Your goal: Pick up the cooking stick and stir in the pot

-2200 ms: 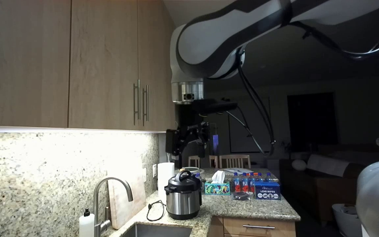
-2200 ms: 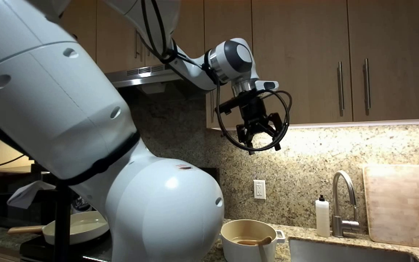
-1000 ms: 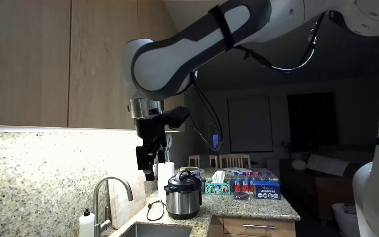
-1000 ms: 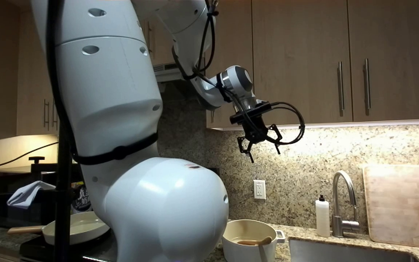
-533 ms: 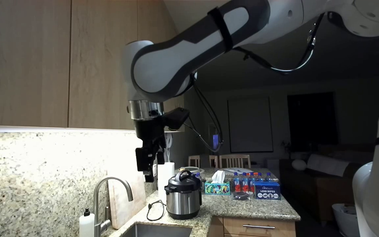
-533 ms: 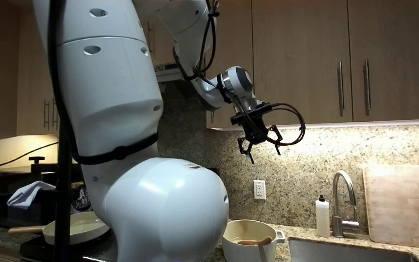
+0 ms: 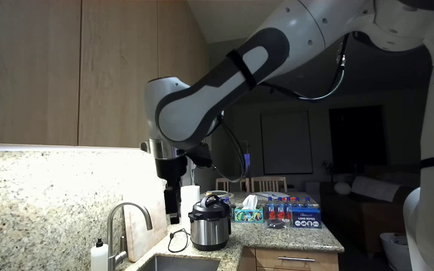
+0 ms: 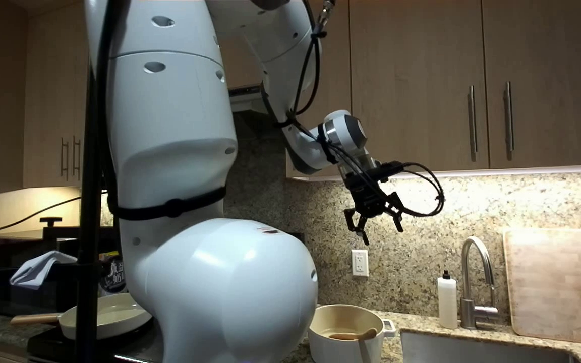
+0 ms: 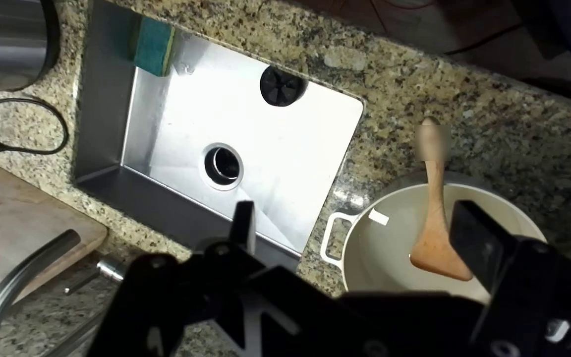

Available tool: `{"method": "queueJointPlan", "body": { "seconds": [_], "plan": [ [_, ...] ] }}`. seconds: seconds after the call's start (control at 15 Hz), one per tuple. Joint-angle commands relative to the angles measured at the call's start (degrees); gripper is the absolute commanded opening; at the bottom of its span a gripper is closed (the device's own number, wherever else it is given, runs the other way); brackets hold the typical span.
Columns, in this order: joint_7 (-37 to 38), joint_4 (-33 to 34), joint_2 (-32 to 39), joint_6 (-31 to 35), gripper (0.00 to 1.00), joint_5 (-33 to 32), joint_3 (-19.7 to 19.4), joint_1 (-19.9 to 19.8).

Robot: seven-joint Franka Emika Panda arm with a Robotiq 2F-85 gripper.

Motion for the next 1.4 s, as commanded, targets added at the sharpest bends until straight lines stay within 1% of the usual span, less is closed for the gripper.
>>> {"method": "queueJointPlan", "body": {
  "seconds": [0.0,0.2,0.33,0.47,0.6,0.8,1.0,1.33],
  "plan": [
    [-7.2,0.0,3.6,2.6,1.00,-3.2,-1.5,-0.2],
    [-13.8,0.1,6.7,4.9,1.00,-2.4,-2.6,0.0],
    [-15.9,0.2,9.0,8.4,1.00,0.3,-2.8,0.0],
    [-15.3,-0.1,11.1,11.0,1.00,1.0,-2.6,-0.3],
    [-18.1,-0.3,13.4,14.5,1.00,4.0,-2.6,-0.5],
    [-23.6,-0.4,16.6,17.3,1.00,7.3,-1.8,-0.9],
    [-28.5,0.3,20.2,17.7,1.00,9.1,-0.9,-1.1],
    [-32.4,1.7,24.3,15.9,1.00,7.2,0.1,-1.4]
  ]
}}
